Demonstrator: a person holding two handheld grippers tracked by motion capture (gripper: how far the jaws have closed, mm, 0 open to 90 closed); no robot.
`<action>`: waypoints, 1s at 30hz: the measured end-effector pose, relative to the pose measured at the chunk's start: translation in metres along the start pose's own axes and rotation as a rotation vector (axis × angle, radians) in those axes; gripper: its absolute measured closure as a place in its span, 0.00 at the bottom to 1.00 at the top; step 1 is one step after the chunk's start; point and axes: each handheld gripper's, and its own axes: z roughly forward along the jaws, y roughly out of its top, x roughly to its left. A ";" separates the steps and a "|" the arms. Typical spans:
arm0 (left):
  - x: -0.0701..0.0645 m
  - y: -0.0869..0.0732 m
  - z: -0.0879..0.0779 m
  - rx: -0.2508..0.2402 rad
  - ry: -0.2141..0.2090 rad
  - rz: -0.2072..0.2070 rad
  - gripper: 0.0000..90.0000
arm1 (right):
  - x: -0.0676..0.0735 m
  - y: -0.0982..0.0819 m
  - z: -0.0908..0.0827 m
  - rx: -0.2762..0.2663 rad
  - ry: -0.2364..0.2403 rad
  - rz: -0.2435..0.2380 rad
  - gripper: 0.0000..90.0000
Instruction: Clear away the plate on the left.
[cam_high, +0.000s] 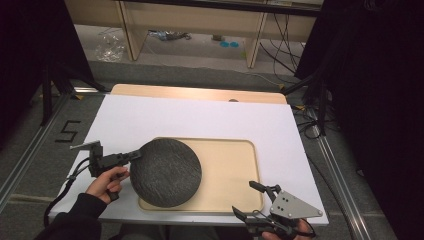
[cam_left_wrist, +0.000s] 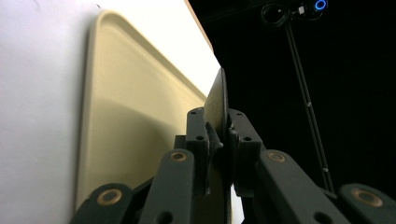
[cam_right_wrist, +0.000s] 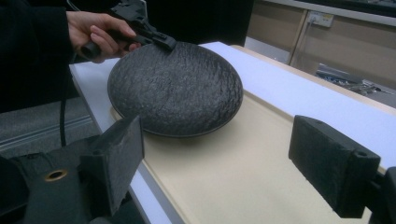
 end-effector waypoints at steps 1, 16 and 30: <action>0.000 0.000 0.000 0.000 0.000 0.000 0.90 | 0.000 0.000 0.000 0.000 0.000 -0.001 0.21; -0.003 -0.010 0.026 -0.003 0.022 -0.035 0.88 | 0.000 0.000 0.001 -0.005 0.002 0.000 0.21; 0.001 -0.023 0.044 0.012 0.068 -0.078 0.88 | 0.000 0.001 0.001 -0.002 0.007 0.000 0.21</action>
